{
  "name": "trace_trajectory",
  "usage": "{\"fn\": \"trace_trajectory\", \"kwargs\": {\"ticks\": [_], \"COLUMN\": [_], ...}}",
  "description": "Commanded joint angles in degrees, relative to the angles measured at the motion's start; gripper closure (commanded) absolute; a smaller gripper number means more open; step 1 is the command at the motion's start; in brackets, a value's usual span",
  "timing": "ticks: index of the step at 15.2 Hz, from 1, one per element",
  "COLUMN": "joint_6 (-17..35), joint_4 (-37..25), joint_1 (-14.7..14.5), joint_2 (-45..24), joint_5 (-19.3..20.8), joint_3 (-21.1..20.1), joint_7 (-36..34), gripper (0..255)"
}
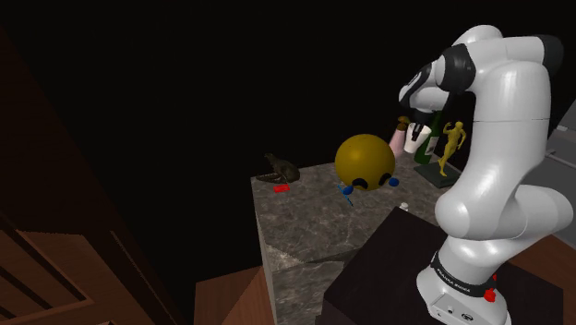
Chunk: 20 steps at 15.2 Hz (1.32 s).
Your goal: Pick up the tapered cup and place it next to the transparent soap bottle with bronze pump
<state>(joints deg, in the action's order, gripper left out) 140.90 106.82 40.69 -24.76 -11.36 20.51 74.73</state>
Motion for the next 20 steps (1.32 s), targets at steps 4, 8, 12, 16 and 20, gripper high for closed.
{"fn": "trace_trajectory", "kwargs": {"ticks": [4, 8, 12, 16, 20], "joint_6": [3.12, 5.36, 7.53, 9.62, 11.63], "joint_4": [0.78, 1.06, 1.14, 1.01, 0.68], "joint_1": [0.6, 1.16, 1.78, 2.45, 3.16], "joint_2": [-2.37, -4.39, -6.52, -8.75, -11.08], "joint_5": [-1.32, -2.36, -3.39, -4.38, -5.33], "joint_3": [-0.86, -1.63, -2.47, -3.38, -4.33], "joint_7": [0.85, 1.53, 2.21, 2.88, 3.52], "gripper": [255, 255, 255, 255, 255]}}
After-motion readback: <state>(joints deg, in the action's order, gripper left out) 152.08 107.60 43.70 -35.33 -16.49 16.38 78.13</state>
